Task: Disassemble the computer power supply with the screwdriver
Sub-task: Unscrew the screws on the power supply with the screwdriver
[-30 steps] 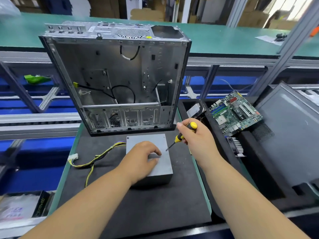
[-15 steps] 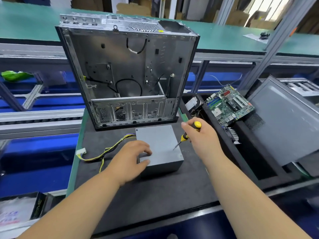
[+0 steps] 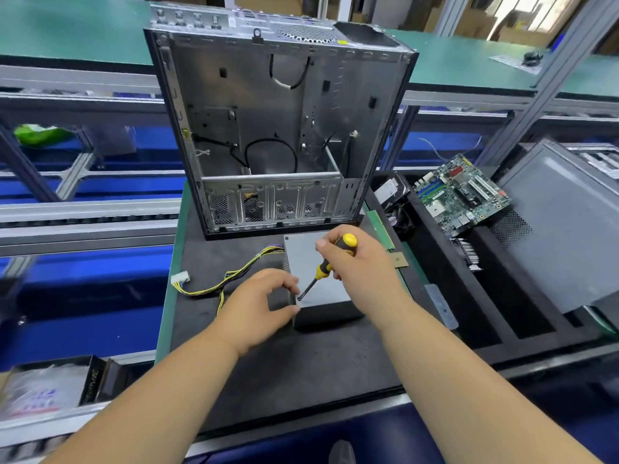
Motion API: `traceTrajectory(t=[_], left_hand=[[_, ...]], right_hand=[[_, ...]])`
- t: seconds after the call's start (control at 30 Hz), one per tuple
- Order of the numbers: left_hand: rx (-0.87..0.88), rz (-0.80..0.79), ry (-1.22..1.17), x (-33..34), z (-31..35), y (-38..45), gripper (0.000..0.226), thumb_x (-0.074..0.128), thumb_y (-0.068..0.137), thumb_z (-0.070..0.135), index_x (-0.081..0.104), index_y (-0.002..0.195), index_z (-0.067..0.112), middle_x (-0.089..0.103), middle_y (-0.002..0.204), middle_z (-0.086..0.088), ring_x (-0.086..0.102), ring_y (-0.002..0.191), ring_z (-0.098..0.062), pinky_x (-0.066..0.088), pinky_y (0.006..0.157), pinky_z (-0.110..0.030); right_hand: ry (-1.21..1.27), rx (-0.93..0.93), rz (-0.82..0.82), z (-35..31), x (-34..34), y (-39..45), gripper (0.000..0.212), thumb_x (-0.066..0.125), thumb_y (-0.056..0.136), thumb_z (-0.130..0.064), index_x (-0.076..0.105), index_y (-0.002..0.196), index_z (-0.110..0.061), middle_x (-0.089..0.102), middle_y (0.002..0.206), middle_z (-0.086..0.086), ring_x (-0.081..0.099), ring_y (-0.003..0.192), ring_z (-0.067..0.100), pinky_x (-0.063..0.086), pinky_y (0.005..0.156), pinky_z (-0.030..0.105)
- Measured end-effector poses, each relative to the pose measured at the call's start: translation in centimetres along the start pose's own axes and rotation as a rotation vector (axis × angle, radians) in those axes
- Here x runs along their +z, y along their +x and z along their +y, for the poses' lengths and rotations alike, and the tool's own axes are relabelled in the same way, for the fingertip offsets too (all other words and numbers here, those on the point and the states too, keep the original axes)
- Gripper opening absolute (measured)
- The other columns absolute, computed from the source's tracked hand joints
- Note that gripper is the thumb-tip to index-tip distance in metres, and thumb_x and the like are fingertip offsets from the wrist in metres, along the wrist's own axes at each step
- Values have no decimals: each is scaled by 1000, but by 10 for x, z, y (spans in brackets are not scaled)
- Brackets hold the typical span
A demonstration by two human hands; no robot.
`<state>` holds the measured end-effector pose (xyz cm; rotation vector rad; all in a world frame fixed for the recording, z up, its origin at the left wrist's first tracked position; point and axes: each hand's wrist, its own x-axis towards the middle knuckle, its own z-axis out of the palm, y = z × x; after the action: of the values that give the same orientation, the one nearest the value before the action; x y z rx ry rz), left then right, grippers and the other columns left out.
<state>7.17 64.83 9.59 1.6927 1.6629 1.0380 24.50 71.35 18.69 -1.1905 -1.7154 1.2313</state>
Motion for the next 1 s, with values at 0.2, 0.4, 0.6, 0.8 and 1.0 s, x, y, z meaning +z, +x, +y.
traceTrajectory(t=[0.2,0.4,0.6,0.8,1.0], left_hand=[[-14,24,-18,7,2,-2,26,80,77,16,66,89,36,60,110,16,57,110,2,44,102,-27],[-41,41,-77,11,4,-3,27,79,77,16,67,86,37,60,107,16,63,92,-6,51,91,-32],[-49,41,-46,11,7,2,22,80,77,21,64,81,36,58,97,10,62,81,-7,52,84,-33],[-74,76,-52,15,7,3,19,79,78,23,64,77,34,58,94,9,61,76,-10,52,79,-33],[-90,78,-60,15,7,3,18,79,78,22,65,76,32,58,93,10,57,69,-11,53,73,-37]], right_hand=[[-24,3,31,1,4,-1,16,65,93,-28,62,81,-18,59,64,-9,57,56,-1,43,55,11],[-64,-37,37,-5,4,-2,16,65,93,-29,61,79,-22,56,65,-11,57,62,2,45,62,23],[-94,-33,23,-6,6,-4,17,64,94,-29,61,80,-21,57,63,-14,58,61,-1,43,63,24],[-112,-36,15,-5,6,-3,16,64,94,-31,60,80,-23,58,65,-11,56,61,0,45,61,19],[-125,-24,-7,-8,5,0,13,64,93,-29,61,80,-25,61,66,-13,54,58,-1,43,56,10]])
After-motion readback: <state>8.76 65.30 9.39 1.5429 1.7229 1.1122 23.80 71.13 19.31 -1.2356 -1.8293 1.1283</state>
